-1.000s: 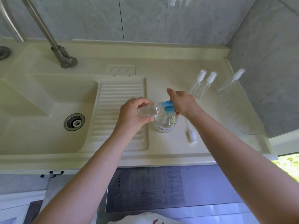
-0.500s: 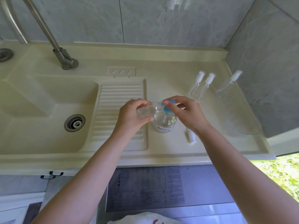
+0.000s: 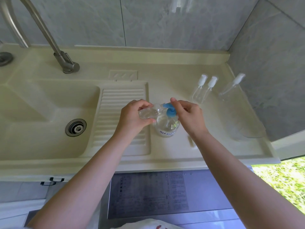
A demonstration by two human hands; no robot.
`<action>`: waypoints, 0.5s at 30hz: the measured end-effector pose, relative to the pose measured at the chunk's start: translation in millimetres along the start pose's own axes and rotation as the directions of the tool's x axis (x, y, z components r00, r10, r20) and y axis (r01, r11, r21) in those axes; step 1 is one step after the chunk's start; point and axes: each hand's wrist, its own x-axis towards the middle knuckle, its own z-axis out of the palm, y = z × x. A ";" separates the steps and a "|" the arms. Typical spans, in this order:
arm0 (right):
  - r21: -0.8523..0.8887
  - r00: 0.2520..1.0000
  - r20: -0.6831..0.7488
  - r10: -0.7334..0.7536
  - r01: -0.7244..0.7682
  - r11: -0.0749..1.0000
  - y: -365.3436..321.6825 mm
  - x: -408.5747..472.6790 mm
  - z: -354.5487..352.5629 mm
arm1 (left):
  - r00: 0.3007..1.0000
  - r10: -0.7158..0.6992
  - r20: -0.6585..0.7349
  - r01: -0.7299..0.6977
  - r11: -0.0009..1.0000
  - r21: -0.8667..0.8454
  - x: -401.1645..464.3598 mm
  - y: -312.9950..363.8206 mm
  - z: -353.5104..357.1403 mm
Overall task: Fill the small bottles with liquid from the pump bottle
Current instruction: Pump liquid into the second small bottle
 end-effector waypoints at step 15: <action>-0.160 0.987 0.085 0.136 -0.121 0.980 -8.1 23.6 8.8 | 0.999 -0.020 0.040 0.022 0.999 -0.046 8.6 -3.5 -1.3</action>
